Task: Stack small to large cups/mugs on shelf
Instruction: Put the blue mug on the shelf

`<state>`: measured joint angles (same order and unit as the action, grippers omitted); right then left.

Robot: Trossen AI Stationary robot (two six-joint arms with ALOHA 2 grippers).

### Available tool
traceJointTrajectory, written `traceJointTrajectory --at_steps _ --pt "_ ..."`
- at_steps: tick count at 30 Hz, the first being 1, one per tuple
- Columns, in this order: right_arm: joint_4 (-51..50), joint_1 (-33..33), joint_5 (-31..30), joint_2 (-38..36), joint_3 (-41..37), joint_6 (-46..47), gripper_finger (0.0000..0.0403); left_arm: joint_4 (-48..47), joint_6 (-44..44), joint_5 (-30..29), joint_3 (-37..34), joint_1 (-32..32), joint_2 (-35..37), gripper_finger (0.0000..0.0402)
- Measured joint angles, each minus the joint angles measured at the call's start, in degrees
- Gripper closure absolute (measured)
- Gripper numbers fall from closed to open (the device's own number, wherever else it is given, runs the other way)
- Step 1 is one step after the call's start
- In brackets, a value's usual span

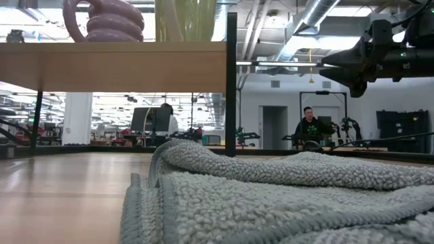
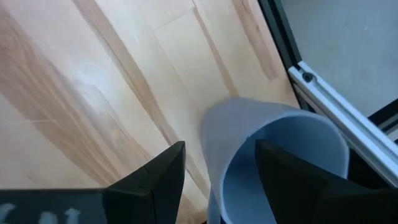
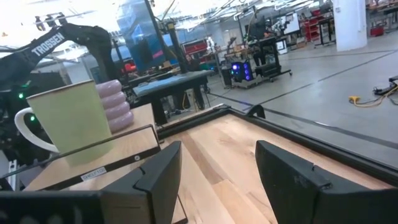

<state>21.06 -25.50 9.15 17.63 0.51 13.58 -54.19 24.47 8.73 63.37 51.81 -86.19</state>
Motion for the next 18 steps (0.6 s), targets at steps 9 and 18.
traceJointTrajectory --at_steps 9,18 --pt "0.0 0.0 0.02 -0.01 0.0 0.0 0.0173 -0.3 -1.41 -0.72 0.17 1.88 -3.47 0.0217" --pt "-0.02 0.0 0.0 0.0 0.0 0.02 0.0173 -0.35 -1.34 -2.51 0.28 1.91 -5.37 0.0217"
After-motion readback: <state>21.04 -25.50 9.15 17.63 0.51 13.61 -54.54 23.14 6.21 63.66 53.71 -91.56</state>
